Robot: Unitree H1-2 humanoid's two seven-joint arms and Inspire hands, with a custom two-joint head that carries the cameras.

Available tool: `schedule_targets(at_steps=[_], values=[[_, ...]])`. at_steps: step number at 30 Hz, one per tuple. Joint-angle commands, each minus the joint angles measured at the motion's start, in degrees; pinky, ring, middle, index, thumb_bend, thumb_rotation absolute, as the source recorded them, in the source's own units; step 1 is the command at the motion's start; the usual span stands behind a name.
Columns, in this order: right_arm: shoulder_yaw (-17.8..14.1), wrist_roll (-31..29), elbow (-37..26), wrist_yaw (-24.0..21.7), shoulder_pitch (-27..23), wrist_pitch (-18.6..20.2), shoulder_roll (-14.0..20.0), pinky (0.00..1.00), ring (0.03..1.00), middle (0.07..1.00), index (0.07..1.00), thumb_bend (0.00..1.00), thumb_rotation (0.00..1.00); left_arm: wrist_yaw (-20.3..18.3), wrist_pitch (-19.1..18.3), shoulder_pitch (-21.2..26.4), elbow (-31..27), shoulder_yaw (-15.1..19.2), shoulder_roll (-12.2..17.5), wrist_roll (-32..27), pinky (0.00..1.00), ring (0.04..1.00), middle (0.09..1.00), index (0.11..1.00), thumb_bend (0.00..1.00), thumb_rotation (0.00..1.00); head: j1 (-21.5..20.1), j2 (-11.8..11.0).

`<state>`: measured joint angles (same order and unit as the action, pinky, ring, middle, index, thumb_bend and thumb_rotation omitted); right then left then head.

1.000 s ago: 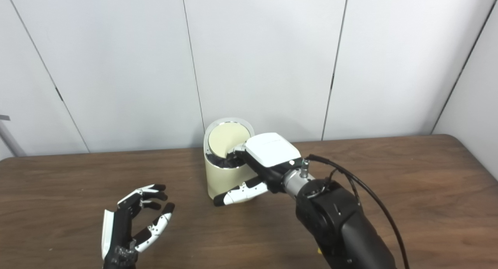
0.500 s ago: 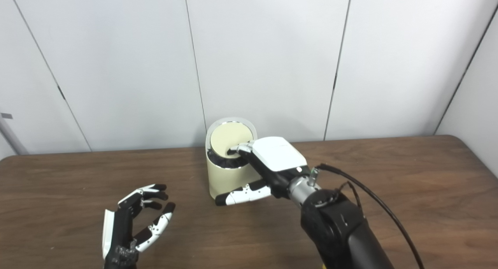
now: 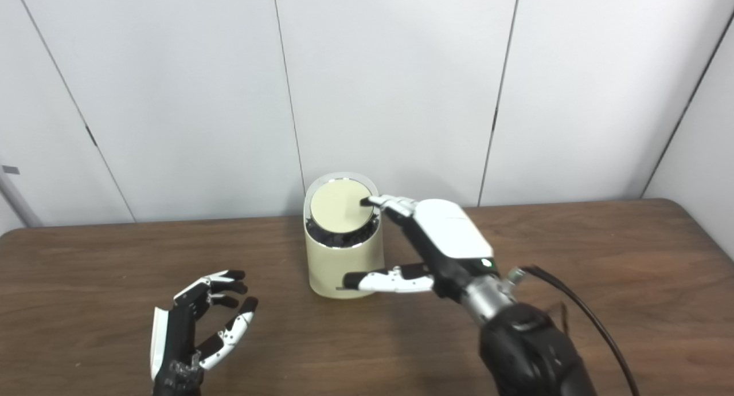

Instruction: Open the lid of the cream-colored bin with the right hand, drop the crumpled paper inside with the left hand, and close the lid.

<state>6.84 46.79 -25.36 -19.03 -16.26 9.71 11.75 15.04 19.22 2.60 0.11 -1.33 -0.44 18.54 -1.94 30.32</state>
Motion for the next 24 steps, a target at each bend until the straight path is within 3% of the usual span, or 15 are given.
schedule_targets(at_steps=[1, 6, 10, 14, 17, 24], values=[[-2.32, -3.0, -0.06, 6.01, 0.77, -3.66, 0.12, 0.75, 0.842, 0.849, 0.824, 0.59, 0.72, 0.0, 2.52, 0.28, 1.13, 0.27, 1.18, 0.51, 0.53, 0.648, 0.68, 0.497, 0.48, 0.07, -0.03, 0.01], [-6.17, -10.05, 5.05, 15.53, 5.16, -11.1, -0.08, 0.69, 0.803, 0.819, 0.789, 0.38, 0.66, 0.04, 3.01, 0.43, 1.65, 0.44, 1.77, -0.2, 0.53, 0.65, 0.681, 0.497, 0.48, 0.07, 0.08, -0.21], [-7.41, -14.94, 8.24, 19.74, 7.94, -15.94, -0.37, 0.69, 0.788, 0.8, 0.767, 0.27, 0.63, -0.17, 3.41, 0.47, 2.06, 0.74, 2.27, -0.92, 0.54, 0.65, 0.682, 0.497, 0.48, 0.07, -0.14, -0.47], [-7.78, -18.29, 10.98, 23.23, 10.19, -19.86, -1.33, 0.62, 0.75, 0.779, 0.74, 0.22, 0.56, -0.38, 3.65, 0.32, 2.2, 1.13, 2.54, -1.48, 0.54, 0.65, 0.683, 0.497, 0.48, 0.07, -0.29, -0.48], [-8.25, -19.76, 12.81, 25.95, 11.45, -21.54, -2.79, 0.62, 0.727, 0.751, 0.689, 0.24, 0.53, -0.58, 3.53, 0.07, 2.0, 1.37, 2.6, -1.97, 0.54, 0.657, 0.687, 0.497, 0.48, 0.07, -0.27, -0.42], [-8.97, -22.78, 18.01, 30.17, 14.1, -26.05, -4.74, 0.55, 0.688, 0.715, 0.677, 0.24, 0.43, -0.84, 3.59, -0.79, 0.99, 1.89, 2.5, -2.63, 0.55, 0.659, 0.687, 0.497, 0.48, 0.07, 0.44, -0.08]])
